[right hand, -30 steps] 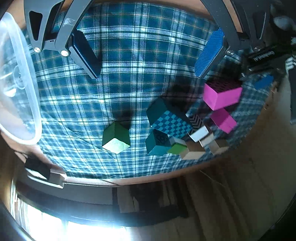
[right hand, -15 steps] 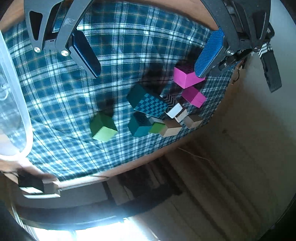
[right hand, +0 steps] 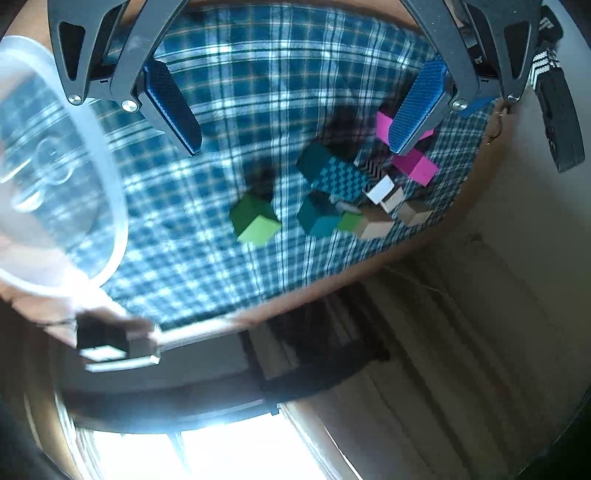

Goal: Organize rigid objects
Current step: 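Grasp the large pink block with the left gripper, then lift the pink block with the left gripper while the right grasps the teal checkered block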

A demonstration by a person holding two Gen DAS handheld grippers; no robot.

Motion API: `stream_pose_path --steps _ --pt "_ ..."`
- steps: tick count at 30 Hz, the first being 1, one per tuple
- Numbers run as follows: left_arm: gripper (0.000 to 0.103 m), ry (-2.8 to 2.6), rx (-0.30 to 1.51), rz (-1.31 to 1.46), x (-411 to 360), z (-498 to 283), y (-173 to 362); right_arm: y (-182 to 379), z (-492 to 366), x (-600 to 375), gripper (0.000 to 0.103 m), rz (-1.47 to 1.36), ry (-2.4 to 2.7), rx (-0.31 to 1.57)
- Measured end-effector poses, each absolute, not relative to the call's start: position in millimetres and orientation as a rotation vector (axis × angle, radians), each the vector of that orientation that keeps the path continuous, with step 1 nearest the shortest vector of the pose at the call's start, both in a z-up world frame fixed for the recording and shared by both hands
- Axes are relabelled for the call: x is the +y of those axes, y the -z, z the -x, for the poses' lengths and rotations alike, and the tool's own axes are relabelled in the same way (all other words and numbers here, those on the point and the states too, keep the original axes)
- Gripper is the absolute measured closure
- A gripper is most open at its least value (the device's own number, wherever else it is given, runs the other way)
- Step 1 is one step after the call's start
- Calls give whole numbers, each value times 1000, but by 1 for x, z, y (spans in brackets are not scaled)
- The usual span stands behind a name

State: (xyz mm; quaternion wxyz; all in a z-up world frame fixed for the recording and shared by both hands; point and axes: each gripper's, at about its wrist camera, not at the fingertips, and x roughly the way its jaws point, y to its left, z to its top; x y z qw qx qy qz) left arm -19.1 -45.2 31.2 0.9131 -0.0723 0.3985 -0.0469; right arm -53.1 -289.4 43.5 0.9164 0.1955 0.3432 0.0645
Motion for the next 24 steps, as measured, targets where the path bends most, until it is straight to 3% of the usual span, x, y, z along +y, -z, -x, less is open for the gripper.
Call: stream_pose_path --steps 14,18,20,22,24 --pt "0 71 879 16 -84 -6 -22 -50 53 -279 0 -351 -81 663" --pt "18 59 908 -5 -82 -11 -12 -50 53 -279 0 -347 -77 662" --pt "22 64 913 1 -80 -12 -9 -49 53 -279 0 -343 -79 667" --pt "36 70 903 -3 -79 -11 -10 -48 52 -278 1 -338 -78 672" --pt "37 70 895 -7 -78 -9 -10 -46 51 -277 1 -333 -75 677"
